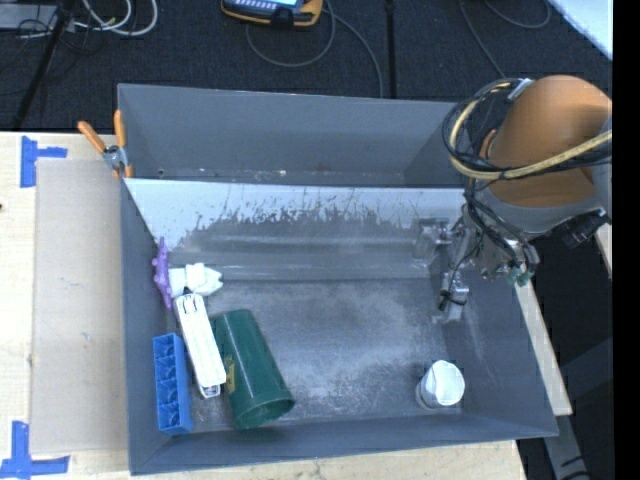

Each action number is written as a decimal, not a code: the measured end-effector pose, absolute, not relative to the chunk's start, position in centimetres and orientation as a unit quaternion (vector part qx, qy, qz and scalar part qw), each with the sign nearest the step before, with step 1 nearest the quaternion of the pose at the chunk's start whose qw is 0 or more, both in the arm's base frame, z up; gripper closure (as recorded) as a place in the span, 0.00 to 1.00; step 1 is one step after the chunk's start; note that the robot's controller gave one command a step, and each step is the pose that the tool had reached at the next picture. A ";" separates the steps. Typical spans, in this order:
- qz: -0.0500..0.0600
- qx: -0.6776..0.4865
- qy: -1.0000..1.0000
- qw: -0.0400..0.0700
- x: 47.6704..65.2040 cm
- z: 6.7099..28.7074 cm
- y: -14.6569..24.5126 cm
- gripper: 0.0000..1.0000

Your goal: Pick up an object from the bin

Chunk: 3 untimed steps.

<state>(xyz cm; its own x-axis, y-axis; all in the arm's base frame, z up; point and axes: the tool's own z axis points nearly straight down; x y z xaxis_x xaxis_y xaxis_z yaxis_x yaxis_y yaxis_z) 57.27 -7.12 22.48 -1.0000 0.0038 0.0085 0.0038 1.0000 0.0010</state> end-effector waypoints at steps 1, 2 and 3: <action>0.000 -0.001 -1.000 0.000 57.4 23.0 -7.1 0.00; 0.000 0.022 -1.000 -0.002 55.4 19.0 -9.2 0.00; -0.001 0.101 -0.995 0.003 50.5 15.7 -10.6 0.00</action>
Offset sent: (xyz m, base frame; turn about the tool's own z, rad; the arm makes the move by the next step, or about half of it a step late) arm -0.0531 -0.0568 -0.0980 -0.0979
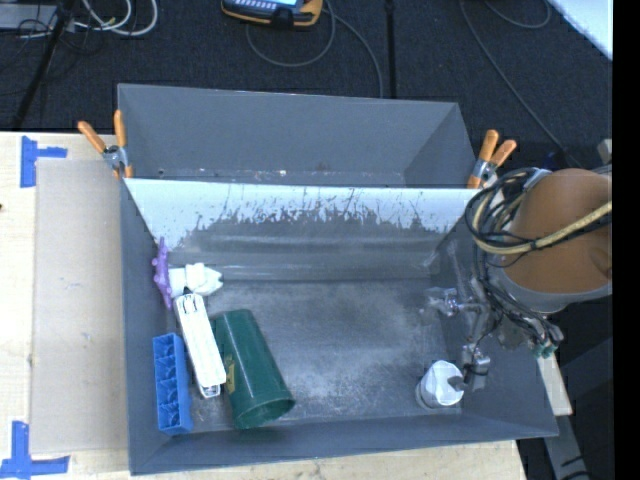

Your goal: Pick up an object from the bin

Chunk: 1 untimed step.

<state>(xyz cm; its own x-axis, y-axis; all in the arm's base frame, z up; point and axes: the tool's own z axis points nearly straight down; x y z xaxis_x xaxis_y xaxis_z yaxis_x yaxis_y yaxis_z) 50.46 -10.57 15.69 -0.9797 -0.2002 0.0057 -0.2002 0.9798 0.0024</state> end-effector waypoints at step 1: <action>-0.001 0.134 -0.991 0.000 49.5 12.2 -11.6 0.00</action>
Offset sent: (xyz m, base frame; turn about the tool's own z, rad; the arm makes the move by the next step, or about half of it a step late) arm -0.0001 -0.0072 -0.0783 -0.0746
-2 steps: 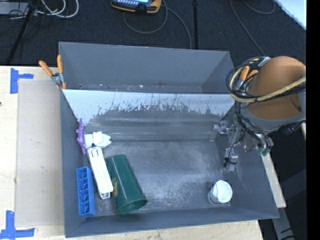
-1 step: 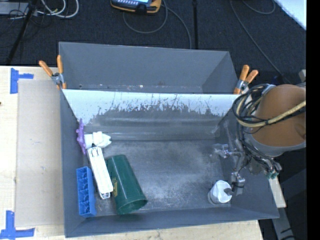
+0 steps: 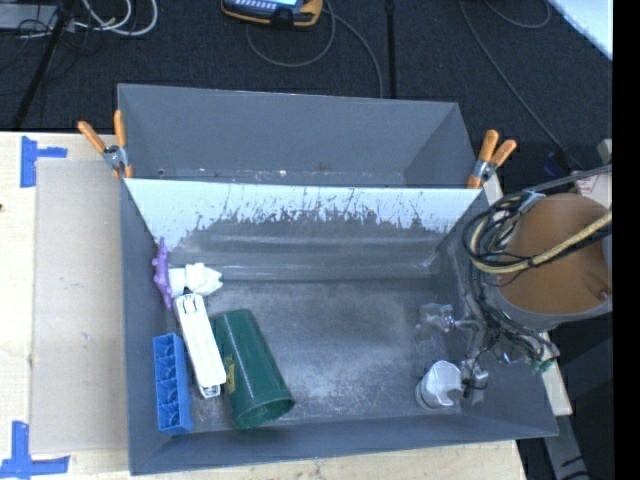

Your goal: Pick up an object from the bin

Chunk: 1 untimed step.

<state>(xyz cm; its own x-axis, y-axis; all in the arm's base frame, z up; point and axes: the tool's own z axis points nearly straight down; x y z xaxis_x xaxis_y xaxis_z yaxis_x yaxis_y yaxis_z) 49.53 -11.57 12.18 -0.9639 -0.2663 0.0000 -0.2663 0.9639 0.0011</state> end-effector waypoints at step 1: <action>-0.002 0.138 -0.990 0.003 50.6 8.2 -11.2 1.00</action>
Offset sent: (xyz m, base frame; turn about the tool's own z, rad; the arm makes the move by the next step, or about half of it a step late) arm 0.0000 0.0000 0.0000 0.0000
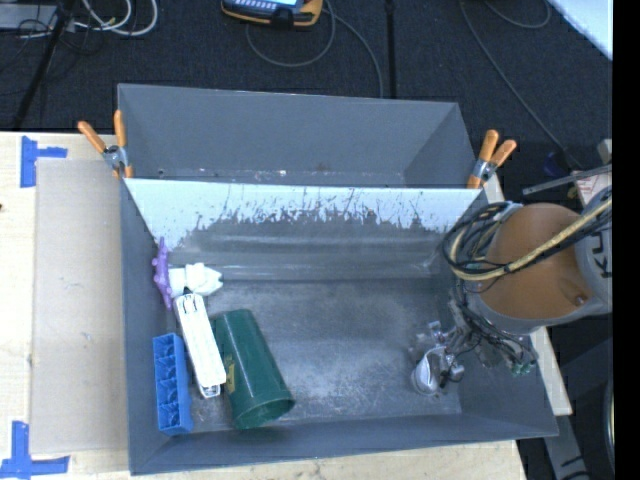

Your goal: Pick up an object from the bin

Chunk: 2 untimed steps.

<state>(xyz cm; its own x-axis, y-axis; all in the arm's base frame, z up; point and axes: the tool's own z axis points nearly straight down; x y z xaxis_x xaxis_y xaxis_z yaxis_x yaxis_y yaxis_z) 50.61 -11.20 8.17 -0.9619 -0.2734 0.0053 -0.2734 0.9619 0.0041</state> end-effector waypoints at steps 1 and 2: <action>-0.002 0.138 -0.990 0.003 50.6 8.2 -11.2 1.00; -0.002 0.168 -0.986 0.001 52.1 24.6 -7.7 1.00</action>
Offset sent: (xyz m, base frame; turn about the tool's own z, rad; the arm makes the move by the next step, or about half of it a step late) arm 0.0132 0.0350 0.1628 -0.0612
